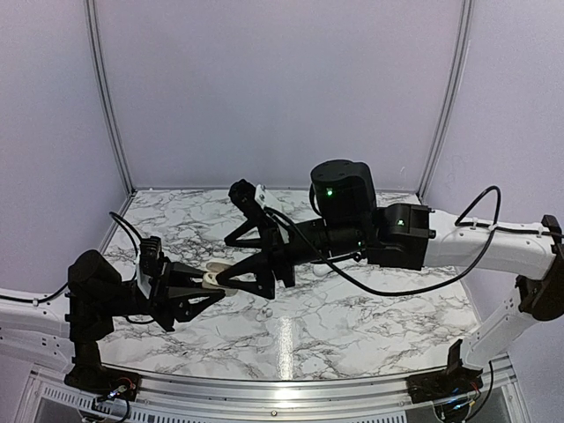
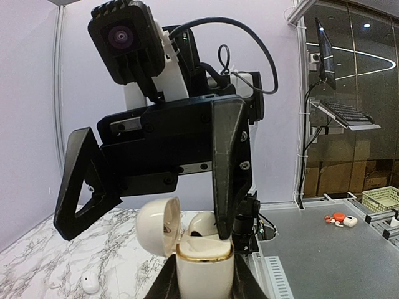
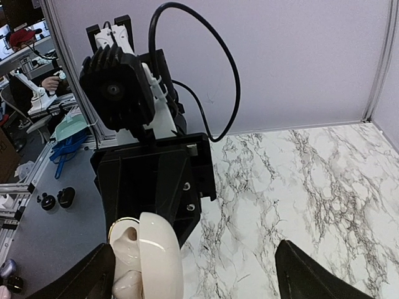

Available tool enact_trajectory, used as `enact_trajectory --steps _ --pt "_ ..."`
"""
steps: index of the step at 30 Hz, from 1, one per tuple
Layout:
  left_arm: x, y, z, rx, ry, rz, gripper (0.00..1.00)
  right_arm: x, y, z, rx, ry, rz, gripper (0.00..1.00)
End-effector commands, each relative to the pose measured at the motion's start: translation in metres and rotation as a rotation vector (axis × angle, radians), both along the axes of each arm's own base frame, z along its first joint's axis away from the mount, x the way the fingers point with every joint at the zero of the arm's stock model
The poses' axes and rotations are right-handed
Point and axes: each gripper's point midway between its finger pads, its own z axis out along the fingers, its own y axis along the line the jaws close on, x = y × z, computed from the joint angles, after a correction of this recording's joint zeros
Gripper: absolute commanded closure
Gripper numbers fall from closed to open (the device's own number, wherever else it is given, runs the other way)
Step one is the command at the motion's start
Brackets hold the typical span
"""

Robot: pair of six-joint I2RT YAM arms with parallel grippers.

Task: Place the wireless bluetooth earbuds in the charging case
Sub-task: Adjust the right earbud in the right side groove of the charging case.

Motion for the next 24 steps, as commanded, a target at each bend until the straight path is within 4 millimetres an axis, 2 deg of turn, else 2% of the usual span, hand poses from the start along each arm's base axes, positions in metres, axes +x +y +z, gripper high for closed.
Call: enact_trajectory --steps 1,5,9,16,24 --pt "-0.009 0.009 0.030 -0.087 -0.067 -0.017 1.00 0.025 0.002 0.003 -0.002 0.004 -0.105 0.12" --pt "-0.008 0.009 0.030 -0.088 -0.071 -0.015 1.00 0.021 0.002 0.004 0.012 0.014 -0.080 0.11" --pt "-0.007 0.009 0.030 -0.087 -0.066 -0.013 1.00 0.003 0.001 0.017 0.068 0.017 0.023 0.09" --pt "-0.006 0.010 0.030 -0.087 -0.059 -0.010 1.00 -0.007 -0.001 0.043 0.122 0.009 0.064 0.05" --pt "-0.008 0.010 0.030 -0.086 -0.061 -0.022 1.00 0.006 -0.005 0.032 0.082 0.025 0.010 0.06"
